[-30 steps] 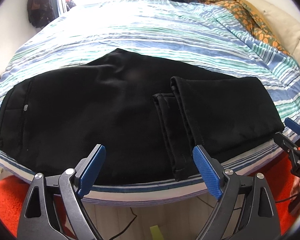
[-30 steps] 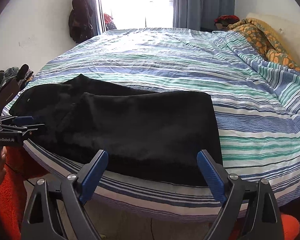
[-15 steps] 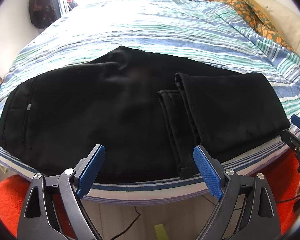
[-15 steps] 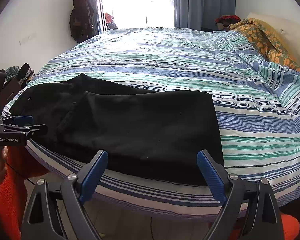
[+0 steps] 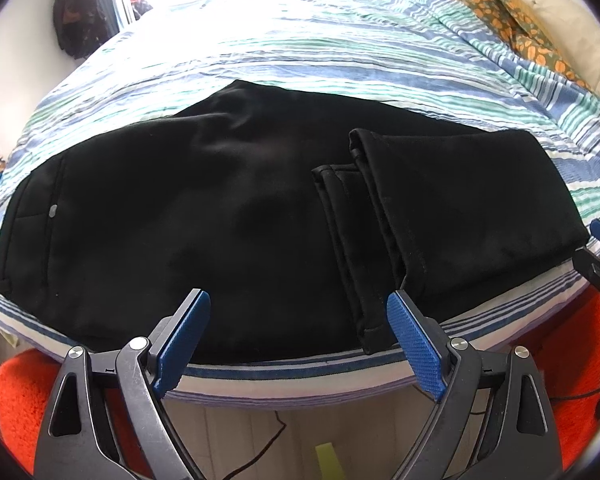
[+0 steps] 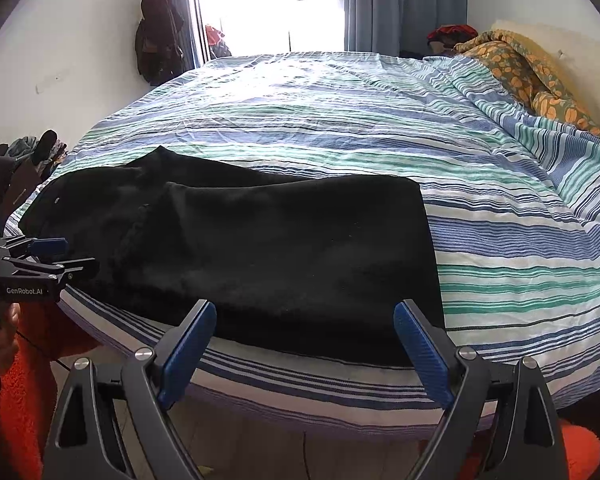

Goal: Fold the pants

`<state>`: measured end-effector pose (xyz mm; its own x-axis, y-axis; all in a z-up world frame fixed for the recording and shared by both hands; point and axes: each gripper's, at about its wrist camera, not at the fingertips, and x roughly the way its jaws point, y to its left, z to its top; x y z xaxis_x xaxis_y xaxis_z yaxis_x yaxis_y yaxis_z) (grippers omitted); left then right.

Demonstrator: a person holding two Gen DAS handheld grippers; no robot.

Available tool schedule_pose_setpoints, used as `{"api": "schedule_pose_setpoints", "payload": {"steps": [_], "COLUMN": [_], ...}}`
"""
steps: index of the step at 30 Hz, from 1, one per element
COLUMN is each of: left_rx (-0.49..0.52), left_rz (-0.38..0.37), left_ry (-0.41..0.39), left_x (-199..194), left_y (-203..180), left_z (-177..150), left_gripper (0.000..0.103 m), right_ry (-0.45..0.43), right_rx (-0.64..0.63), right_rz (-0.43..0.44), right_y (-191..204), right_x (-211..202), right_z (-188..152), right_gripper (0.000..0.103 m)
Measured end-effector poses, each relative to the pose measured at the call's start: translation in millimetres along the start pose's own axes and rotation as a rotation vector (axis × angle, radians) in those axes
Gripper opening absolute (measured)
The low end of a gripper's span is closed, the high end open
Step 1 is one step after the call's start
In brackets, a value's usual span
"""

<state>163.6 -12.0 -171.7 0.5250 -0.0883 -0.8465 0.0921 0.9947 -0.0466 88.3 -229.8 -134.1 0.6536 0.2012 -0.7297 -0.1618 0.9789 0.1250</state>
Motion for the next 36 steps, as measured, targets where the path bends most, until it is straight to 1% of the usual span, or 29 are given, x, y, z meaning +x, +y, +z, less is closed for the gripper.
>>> {"api": "schedule_pose_setpoints", "payload": {"steps": [11,14,16,17,19,21,23,25,27,29,30,31,32,34,36], "left_rx": [-0.023,-0.021,-0.060,-0.097,-0.181,-0.220,-0.199,-0.131,-0.068,-0.017,0.006,0.025,0.035,0.033,0.016], "left_rz": [0.016,0.006,-0.031,-0.064,-0.161,-0.255,-0.305,-0.325,-0.335,-0.356,-0.351,-0.334,-0.319,-0.308,-0.316], "left_ry": [0.010,-0.003,-0.052,-0.077,-0.116,-0.137,-0.127,-0.104,-0.066,-0.019,0.005,0.028,0.047,0.080,0.098], "left_x": [2.1,-2.1,-14.9,-21.8,-32.7,-38.0,-37.3,-33.5,-25.2,-13.4,-5.4,-0.6,5.1,15.0,20.6], "left_y": [5.5,7.8,19.6,28.9,50.1,60.4,53.4,33.9,12.4,-5.8,-13.5,-20.8,-25.4,-29.5,-30.9], "left_z": [-0.3,3.6,9.7,12.8,16.5,15.5,15.1,16.9,20.2,24.3,26.5,26.0,26.7,27.8,28.0], "left_gripper": [0.091,0.091,0.091,0.091,0.091,0.091,0.090,0.089,0.082,0.061,0.057,0.047,0.040,0.037,0.027], "right_ry": [0.013,0.012,0.009,0.006,-0.003,-0.010,-0.009,-0.004,-0.001,-0.001,-0.003,-0.006,-0.009,-0.016,-0.017], "right_rx": [-0.001,0.000,0.008,0.012,0.021,0.033,0.044,0.049,0.051,0.052,0.052,0.051,0.048,0.044,0.049], "right_rz": [0.005,0.004,0.000,-0.002,-0.006,-0.004,-0.004,-0.004,-0.004,-0.003,-0.001,0.001,0.003,0.002,0.002], "right_y": [0.6,-0.2,-1.8,-2.7,-5.3,-8.1,-10.3,-12.2,-12.9,-12.9,-12.5,-12.1,-11.8,-11.9,-14.1], "right_x": [3.3,3.6,3.1,2.2,-0.9,-3.3,-3.4,-1.0,1.0,1.8,1.7,0.5,-0.7,-2.8,-3.4], "right_z": [0.2,0.4,0.7,1.0,0.7,0.4,0.1,0.7,1.7,2.4,2.4,1.6,1.4,1.0,0.4], "right_gripper": [0.090,0.090,0.090,0.090,0.090,0.090,0.090,0.090,0.090,0.090,0.090,0.090,0.090,0.090,0.090]}}
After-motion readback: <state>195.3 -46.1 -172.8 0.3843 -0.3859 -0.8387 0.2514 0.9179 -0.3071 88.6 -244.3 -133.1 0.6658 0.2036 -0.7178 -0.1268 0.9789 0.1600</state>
